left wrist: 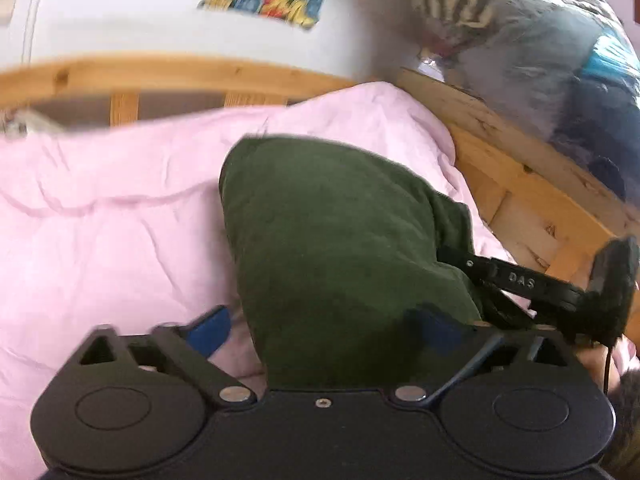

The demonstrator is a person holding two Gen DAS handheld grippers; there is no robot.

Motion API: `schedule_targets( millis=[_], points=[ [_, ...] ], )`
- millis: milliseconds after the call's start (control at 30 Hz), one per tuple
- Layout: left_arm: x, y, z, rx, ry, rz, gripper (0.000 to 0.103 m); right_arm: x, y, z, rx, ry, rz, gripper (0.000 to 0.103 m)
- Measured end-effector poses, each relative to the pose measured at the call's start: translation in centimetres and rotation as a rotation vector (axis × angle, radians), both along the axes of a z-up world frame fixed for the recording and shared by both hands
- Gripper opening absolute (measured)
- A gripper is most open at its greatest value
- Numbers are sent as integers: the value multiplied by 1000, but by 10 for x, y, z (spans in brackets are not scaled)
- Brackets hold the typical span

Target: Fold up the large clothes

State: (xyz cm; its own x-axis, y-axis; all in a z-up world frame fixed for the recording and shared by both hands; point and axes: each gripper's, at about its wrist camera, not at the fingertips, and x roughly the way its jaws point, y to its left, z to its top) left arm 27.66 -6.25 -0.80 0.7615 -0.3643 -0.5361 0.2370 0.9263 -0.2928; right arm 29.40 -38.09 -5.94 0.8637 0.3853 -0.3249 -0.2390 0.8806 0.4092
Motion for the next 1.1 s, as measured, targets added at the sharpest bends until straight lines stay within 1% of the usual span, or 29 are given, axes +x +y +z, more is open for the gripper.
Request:
schedule_targets(
  millis=[33,67,133,200,233,267,300,333,433,533,633,667,767,800,833,900,1033,1100],
  points=[
    [3,5,-6,-49,12,-18,102,-4,2,1,-11,-4,-20,44],
    [6,7,-10,-76,26,-32,102,-12,3,4,-36,-14,-48,46],
    [11,8,-18,-117,45,-52,102,-29,8,17,-116,-64,-108,54],
    [14,9,-24,-144,55,-59,102,-41,15,39,-176,-148,-138,77],
    [17,10,-26,-154,61,-66,102,-43,18,51,-186,-185,-146,81],
    [20,11,-27,-167,68,-73,102,-41,22,60,-190,-208,-139,88],
    [22,13,-29,-180,76,-79,102,-35,29,70,-203,-218,-111,91],
    [23,15,-31,-193,83,-84,102,-28,36,76,-218,-220,-82,91],
    [27,16,-34,-214,88,-97,102,2,74,85,-309,-247,74,92],
    [27,22,-39,-236,82,-109,102,23,108,76,-412,-228,174,93],
    [30,28,-44,-257,88,-128,102,36,133,58,-512,-207,206,102],
    [31,29,-44,-261,91,-127,102,39,134,52,-509,-205,201,102],
    [32,33,-47,-260,87,-115,102,50,128,35,-431,-177,223,102],
    [32,34,-48,-261,88,-114,102,52,129,29,-425,-180,223,103],
    [33,35,-49,-259,89,-113,102,52,133,22,-441,-189,223,103],
    [34,36,-51,-235,91,-108,102,54,139,13,-453,-201,219,103],
    [35,40,-56,-200,100,-72,102,61,145,-3,-410,-197,232,103],
    [37,42,-59,-196,112,-59,102,61,147,-12,-405,-214,225,103]
  ],
)
